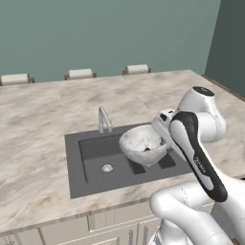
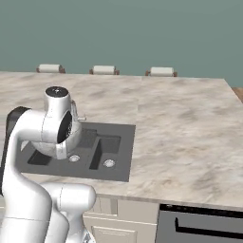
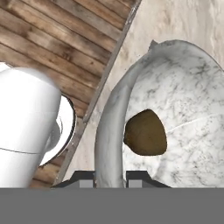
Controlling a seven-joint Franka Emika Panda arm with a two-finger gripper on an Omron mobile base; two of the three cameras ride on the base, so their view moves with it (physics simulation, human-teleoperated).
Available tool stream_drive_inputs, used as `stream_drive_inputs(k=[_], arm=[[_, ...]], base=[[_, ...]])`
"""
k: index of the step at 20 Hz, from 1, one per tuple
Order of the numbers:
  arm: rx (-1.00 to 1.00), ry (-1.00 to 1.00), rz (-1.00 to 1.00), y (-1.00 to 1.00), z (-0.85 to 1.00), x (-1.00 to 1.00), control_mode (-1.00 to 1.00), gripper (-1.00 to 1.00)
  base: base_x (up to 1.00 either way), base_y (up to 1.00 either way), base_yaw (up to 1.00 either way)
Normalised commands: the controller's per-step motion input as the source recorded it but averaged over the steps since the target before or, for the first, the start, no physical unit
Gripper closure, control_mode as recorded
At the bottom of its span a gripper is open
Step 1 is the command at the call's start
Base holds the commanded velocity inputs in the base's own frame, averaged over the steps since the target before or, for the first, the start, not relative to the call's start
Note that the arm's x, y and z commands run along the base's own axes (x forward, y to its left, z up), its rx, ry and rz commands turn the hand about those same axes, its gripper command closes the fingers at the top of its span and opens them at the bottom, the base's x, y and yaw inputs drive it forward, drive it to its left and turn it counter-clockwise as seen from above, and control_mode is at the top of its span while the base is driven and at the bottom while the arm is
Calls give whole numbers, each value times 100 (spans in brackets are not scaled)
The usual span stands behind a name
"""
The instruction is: Pick the kiwi from the cabinet and place it in the bowl. Then pick the bowl and place it in the sink. Then turn on the sink facuet.
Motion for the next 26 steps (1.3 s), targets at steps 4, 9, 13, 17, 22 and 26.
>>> stream_drive_inputs(k=[4,9,13,17,22,26], arm=[[12,10,6,0,-42,14,-100,100],[12,1,2,5,-59,44,-100,100],[6,1,0,28,-47,69,-100,100],[3,2,0,33,-41,64,-100,100],[1,2,0,34,-27,40,-100,100],[0,3,0,13,-23,29,-100,100]], base=[[0,0,0],[0,0,0],[0,0,0],[0,0,0],[0,0,0],[0,0,0]])
